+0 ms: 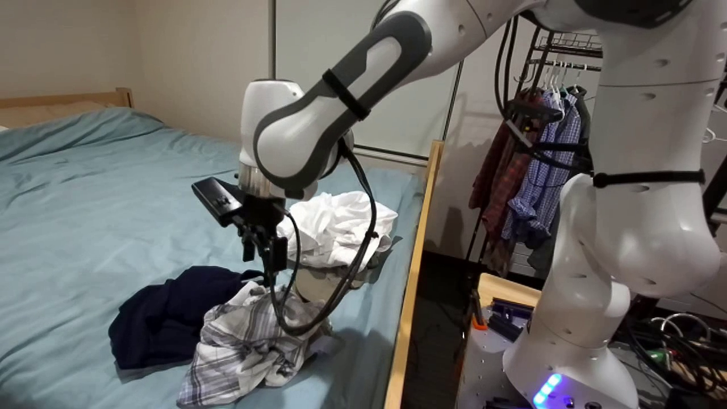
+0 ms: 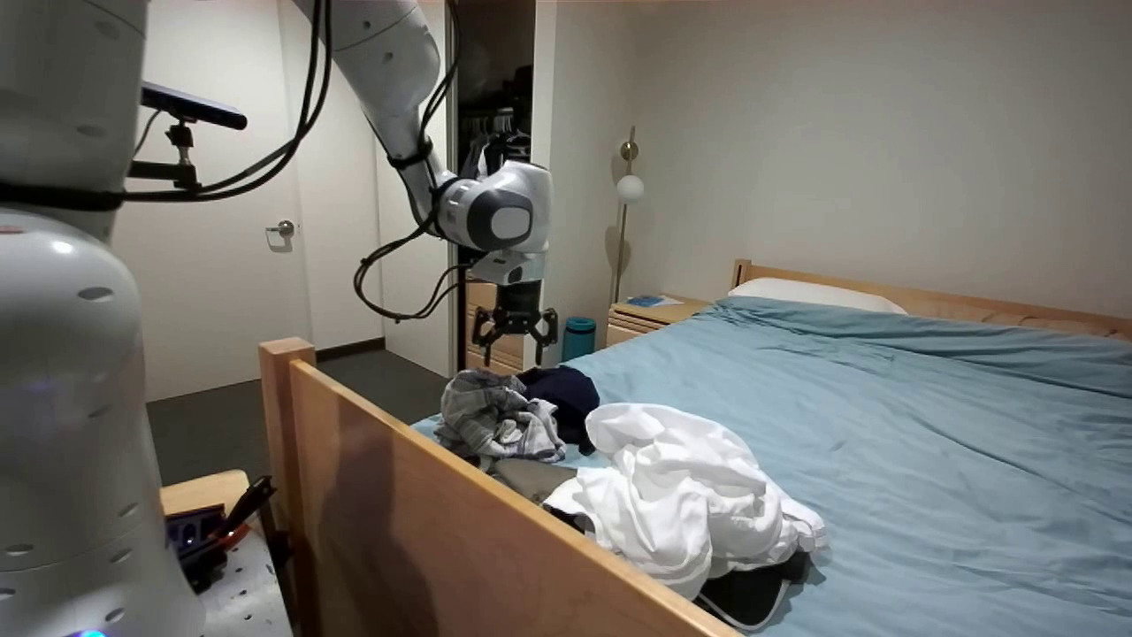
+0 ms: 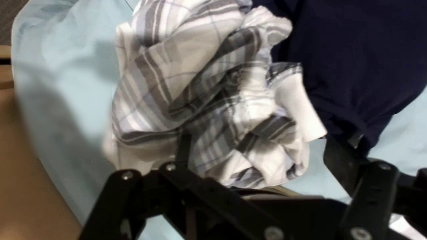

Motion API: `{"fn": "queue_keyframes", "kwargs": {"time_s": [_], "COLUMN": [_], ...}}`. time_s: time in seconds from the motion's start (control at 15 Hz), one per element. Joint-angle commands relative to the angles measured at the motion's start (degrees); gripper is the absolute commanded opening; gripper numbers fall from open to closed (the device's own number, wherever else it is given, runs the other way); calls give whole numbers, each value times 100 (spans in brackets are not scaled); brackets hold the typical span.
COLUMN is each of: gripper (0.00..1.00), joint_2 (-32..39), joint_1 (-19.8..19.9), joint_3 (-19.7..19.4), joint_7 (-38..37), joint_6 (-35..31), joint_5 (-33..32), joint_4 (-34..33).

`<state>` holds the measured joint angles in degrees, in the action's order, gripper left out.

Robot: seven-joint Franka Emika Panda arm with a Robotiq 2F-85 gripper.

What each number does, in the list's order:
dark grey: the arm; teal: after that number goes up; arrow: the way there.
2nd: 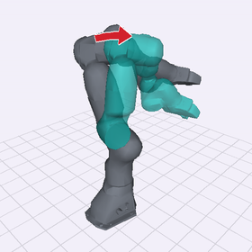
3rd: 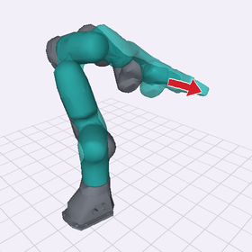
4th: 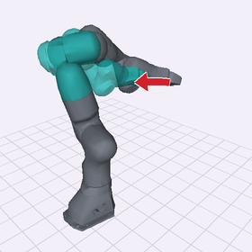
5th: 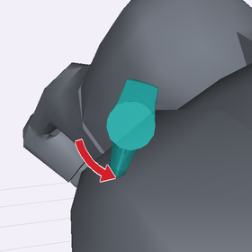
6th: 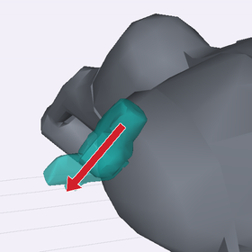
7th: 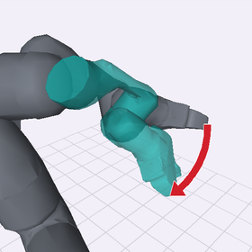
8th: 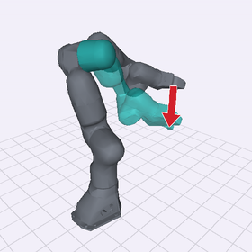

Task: Move the clothes from left to right

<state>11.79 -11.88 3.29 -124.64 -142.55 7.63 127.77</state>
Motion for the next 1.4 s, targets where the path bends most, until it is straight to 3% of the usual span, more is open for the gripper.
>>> {"fn": "queue_keyframes", "kwargs": {"time_s": [0.0, 0.07, 0.33, 0.67, 0.73, 0.87, 1.07, 1.13, 1.2, 1.27, 1.33], "gripper": [100, 100, 100, 100, 100, 100, 100, 100, 100, 100, 100], "joint_2": [-476, -83, -295, 412, 598, 1093, 1997, 2178, 2266, 2226, 2349], "joint_1": [-247, -70, -142, -403, -1166, -1683, -2971, -2968, -2696, -1964, -1879], "joint_3": [14, 86, 131, 75, -893, -1691, -3006, -2940, -2497, -1596, -1322], "joint_7": [-1520, -835, -1337, -3021, -2801, -2544, -2471, -2447, -2443, -2359, -1993], "joint_6": [-129, 10, 6, 308, 319, 143, 117, 205, 275, 74, -121], "joint_5": [-192, -124, -140, -509, -236, 195, 1178, 1431, 1497, 1260, 1430], "joint_4": [769, 307, 582, -50, -164, -436, -908, -1019, -1141, -1252, -1364]}}
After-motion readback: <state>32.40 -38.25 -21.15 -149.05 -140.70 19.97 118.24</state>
